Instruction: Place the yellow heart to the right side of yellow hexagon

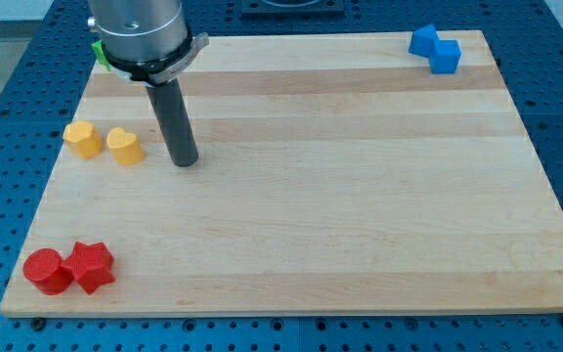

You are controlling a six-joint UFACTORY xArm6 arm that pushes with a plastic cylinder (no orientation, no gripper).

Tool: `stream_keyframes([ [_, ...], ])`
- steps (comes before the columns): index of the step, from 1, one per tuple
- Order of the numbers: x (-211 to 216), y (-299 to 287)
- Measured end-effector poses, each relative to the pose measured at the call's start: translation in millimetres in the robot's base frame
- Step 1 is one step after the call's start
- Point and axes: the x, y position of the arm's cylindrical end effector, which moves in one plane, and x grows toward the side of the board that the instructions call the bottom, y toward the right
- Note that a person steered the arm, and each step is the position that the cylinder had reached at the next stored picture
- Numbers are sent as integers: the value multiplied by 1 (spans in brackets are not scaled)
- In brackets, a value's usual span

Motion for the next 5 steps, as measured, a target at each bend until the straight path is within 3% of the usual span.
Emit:
stream_keyframes([
  [3,-11,-57],
  [5,-19,-58],
])
